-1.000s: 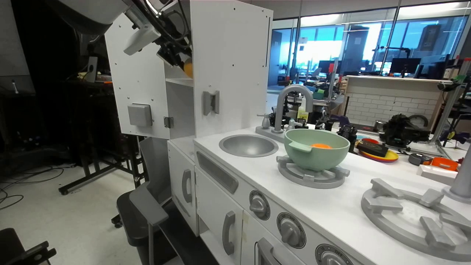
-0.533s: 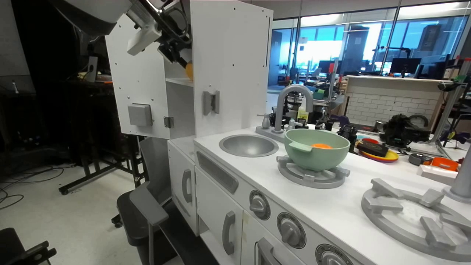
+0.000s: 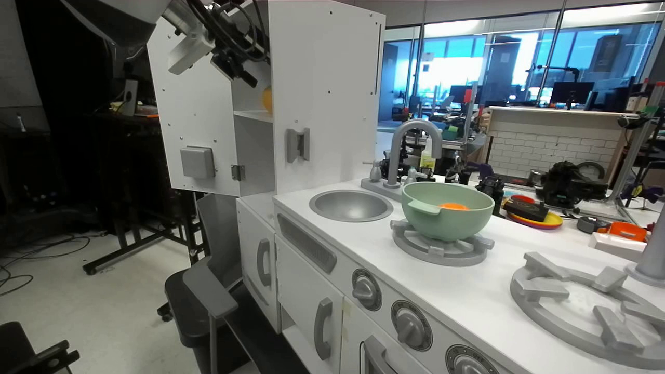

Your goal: Open the upper cupboard then move the objects from the sink and the green plate then put them on the second shelf of the cupboard

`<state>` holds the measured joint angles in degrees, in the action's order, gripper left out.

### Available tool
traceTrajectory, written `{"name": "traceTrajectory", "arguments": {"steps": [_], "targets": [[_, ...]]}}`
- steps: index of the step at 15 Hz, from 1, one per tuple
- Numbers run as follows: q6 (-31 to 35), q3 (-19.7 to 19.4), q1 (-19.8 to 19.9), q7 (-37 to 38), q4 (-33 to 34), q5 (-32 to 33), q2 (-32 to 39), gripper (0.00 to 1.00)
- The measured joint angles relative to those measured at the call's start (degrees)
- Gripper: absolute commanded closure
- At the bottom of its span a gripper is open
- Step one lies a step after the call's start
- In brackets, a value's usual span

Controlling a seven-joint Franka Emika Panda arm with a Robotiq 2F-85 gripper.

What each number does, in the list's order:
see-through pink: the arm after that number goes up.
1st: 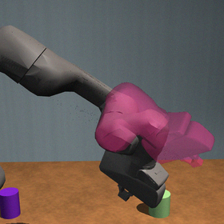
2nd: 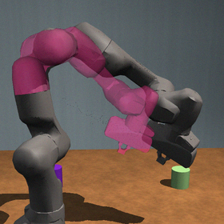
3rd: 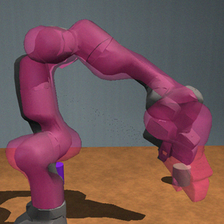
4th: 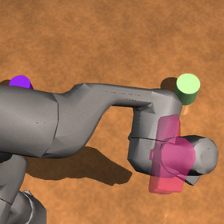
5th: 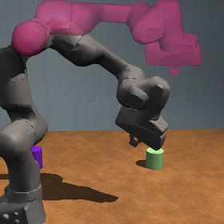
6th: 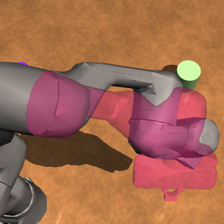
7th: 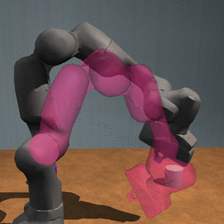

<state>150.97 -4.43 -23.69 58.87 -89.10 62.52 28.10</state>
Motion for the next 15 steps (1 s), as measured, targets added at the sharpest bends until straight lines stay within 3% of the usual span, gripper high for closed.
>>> {"name": "traceTrajectory", "arguments": {"steps": [4,8,11,15], "targets": [[1.09,0.48,-0.44,-0.38,-7.80,1.26,-5.79,0.00],[1.92,1.12,-0.27,-4.80,-19.99,0.08,-15.37,0.00],[0.22,2.45,1.40,-15.91,-30.18,-8.00,-24.08,0.00],[-7.53,5.65,8.33,-32.98,-40.84,-23.17,-35.41,0.00]]}}
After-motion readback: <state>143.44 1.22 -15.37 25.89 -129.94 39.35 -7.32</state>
